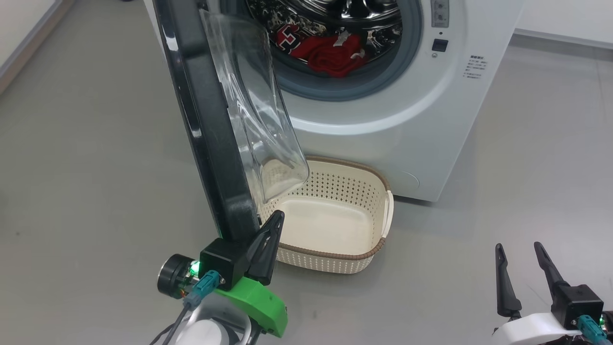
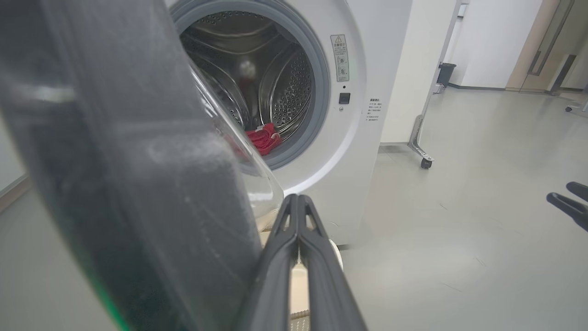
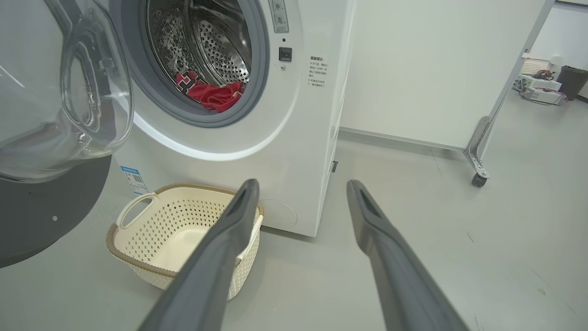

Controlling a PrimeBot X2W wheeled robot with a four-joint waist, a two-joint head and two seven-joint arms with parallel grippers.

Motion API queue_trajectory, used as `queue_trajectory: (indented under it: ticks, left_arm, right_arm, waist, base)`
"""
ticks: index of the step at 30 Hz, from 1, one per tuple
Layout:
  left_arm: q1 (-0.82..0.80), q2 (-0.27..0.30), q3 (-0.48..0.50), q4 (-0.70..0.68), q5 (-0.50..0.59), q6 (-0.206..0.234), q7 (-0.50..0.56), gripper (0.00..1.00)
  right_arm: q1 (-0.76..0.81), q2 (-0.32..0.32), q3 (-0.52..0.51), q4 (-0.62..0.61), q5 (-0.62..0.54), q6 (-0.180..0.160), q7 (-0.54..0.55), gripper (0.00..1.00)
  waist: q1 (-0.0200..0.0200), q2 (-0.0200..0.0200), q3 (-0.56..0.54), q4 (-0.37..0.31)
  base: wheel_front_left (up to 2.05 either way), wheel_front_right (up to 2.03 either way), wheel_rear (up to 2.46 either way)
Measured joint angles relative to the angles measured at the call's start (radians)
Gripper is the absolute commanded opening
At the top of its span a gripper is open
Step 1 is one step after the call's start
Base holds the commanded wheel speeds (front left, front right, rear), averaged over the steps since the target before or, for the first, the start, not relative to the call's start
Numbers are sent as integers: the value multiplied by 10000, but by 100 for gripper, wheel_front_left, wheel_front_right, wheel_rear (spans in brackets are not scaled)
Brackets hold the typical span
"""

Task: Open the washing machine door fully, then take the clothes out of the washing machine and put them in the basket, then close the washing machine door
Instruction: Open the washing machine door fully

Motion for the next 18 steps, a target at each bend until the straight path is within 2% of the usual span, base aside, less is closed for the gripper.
queue_trajectory:
  ticks: [9, 18]
  left_arm:
    - [239, 23, 401, -36, 0, 36, -159, 0]
    - [420, 391, 1120, -81, 10, 86, -364, 0]
  right_arm:
    - [9, 0, -21, -127, -2, 0, 0, 100]
    - [145, 6, 42, -144, -54, 0, 31, 100]
  waist:
    - [0, 0, -104, 590]
    - [0, 0, -240, 1132]
  base:
    - [0, 0, 0]
    - [0, 0, 0]
